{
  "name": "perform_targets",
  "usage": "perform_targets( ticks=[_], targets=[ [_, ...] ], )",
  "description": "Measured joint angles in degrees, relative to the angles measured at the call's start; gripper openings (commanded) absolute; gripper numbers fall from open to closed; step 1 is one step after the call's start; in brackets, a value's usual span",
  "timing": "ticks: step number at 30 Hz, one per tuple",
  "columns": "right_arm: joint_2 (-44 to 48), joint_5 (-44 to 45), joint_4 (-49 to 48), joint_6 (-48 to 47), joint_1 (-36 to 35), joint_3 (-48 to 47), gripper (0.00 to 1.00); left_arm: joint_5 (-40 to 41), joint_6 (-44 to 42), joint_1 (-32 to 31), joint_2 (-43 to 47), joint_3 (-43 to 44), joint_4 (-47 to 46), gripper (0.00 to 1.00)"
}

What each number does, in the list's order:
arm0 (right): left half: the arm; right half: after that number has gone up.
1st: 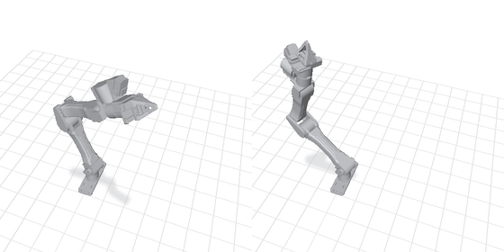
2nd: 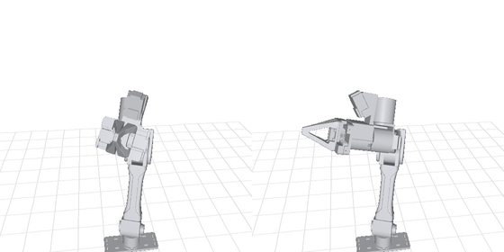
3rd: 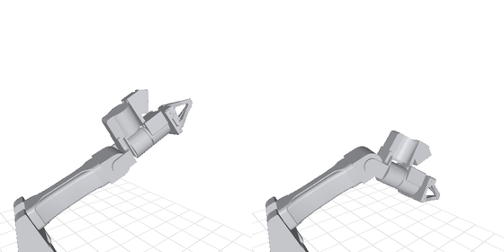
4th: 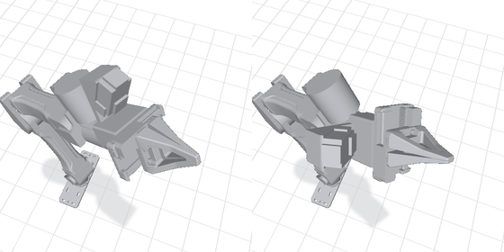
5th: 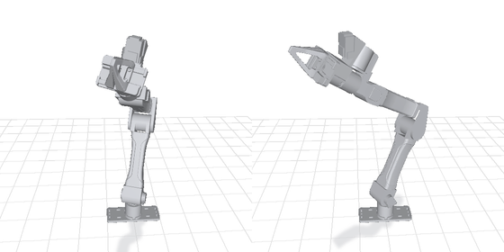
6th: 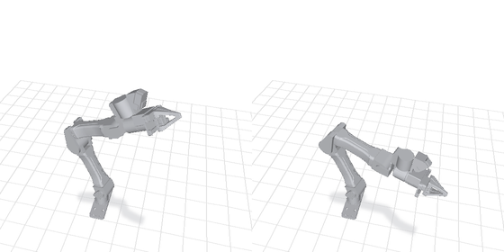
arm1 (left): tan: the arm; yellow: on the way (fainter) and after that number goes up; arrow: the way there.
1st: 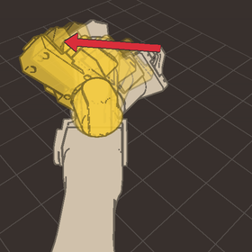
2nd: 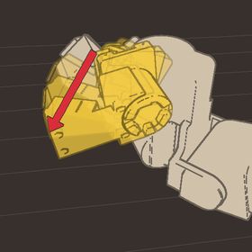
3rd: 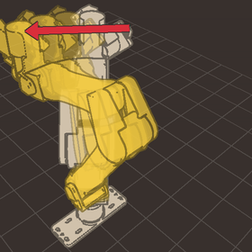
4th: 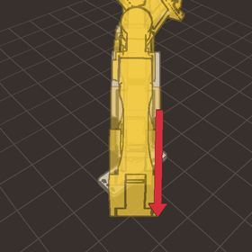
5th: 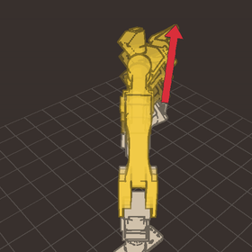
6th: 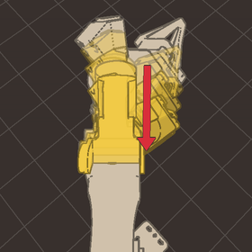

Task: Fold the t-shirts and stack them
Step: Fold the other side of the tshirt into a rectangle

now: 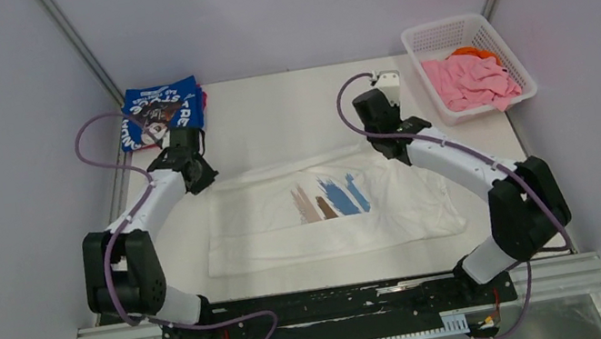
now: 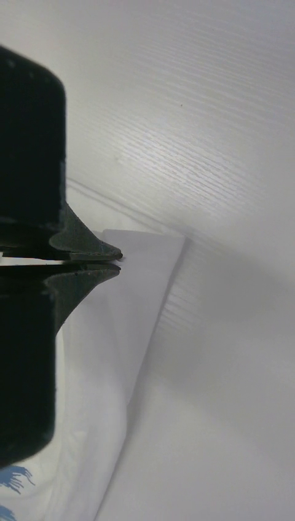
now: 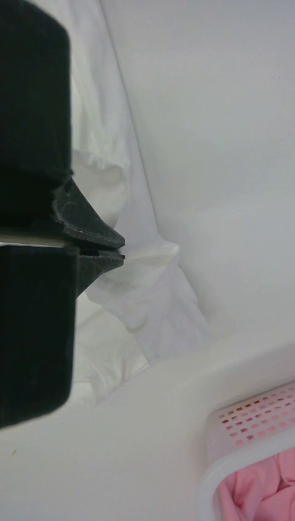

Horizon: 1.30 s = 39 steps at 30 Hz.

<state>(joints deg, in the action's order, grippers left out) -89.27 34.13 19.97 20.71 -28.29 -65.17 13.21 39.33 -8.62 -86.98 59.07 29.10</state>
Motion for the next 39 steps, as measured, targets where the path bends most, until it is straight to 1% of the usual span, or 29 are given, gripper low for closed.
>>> perform_targets(
  ticks=[7, 13, 16, 20, 24, 26, 27, 28, 29, 30, 31, 32, 33, 34, 35, 36, 37, 38, 39],
  targets=[
    [11.96, 2.56, 7.76, 4.24, -3.15, 6.69, 0.00, 0.85, 1.16, -0.83, 9.44, -6.32, 0.72, 0.00],
    [23.65, 0.26, 15.04, 7.65, -4.92, 11.61, 0.00, 0.70, 2.34, -1.97, 13.99, -11.02, 2.10, 0.00],
    [27.93, -1.53, 17.57, 8.98, -5.68, 13.51, 0.00, 0.74, 2.58, -2.40, 16.46, -12.94, 3.23, 0.00],
    [29.97, -4.79, 20.02, 10.23, -6.23, 16.17, 0.00, 1.01, 2.58, -2.56, 20.04, -15.04, 4.00, 0.00],
    [29.70, -8.20, 23.23, 13.18, -6.84, 19.23, 0.00, 0.81, 2.80, -2.56, 21.00, -17.03, 4.13, 0.00],
    [29.05, -9.92, 25.44, 15.19, -7.02, 20.09, 0.02, 0.85, 3.02, -2.56, 20.98, -17.68, 4.52, 0.00],
    [28.63, -10.71, 26.82, 16.39, -7.19, 20.37, 0.05, 0.98, 3.23, -2.56, 20.98, -17.90, 4.81, 0.02],
    [28.09, -11.56, 28.41, 17.77, -7.37, 20.59, 0.07, 1.11, 3.37, -2.58, 20.98, -18.03, 5.01, 0.06],
    [27.74, -12.09, 29.51, 18.82, -7.52, 20.68, 0.13, 1.36, 3.54, -2.58, 20.98, -18.21, 5.22, 0.16],
    [27.39, -12.68, 30.75, 19.96, -7.63, 20.90, 0.22, 1.57, 3.72, -2.58, 20.98, -18.38, 5.46, 0.20],
    [27.10, -13.49, 31.87, 20.98, -7.76, 21.18, 0.29, 1.95, 4.04, -2.58, 20.98, -18.64, 5.68, 0.32],
    [26.95, -14.16, 32.74, 21.84, -7.89, 21.40, 0.35, 2.03, 4.07, -2.58, 20.98, -18.82, 5.95, 0.37],
    [26.80, -15.43, 33.48, 22.18, -8.00, 21.57, 0.38, 2.47, 4.44, -2.58, 20.98, -19.08, 6.19, 0.48],
    [26.71, -16.81, 34.07, 22.40, -8.11, 21.73, 0.42, 2.62, 4.39, -2.58, 20.98, -19.19, 6.56, 0.61],
    [26.69, -18.32, 34.51, 22.27, -8.26, 21.75, 0.49, 3.02, 4.55, -2.58, 20.98, -19.30, 6.88, 0.69],
    [26.69, -20.00, 34.71, 22.12, -8.41, 21.75, 0.60, 3.58, 4.83, -2.58, 20.98, -19.30, 7.39, 0.89],
    [26.80, -21.51, 34.86, 21.73, -8.55, 21.73, 0.76, 4.02, 5.01, -2.58, 21.00, -19.30, 7.76, 0.95],
    [26.97, -22.53, 35.01, 21.35, -8.66, 21.68, 0.95, 4.52, 4.81, -2.58, 21.09, -19.28, 8.15, 0.98],
    [27.30, -23.67, 35.41, 20.50, -8.72, 21.46, 0.99, 5.14, 5.18, -2.58, 21.27, -19.26, 8.66, 0.99]
  ],
)
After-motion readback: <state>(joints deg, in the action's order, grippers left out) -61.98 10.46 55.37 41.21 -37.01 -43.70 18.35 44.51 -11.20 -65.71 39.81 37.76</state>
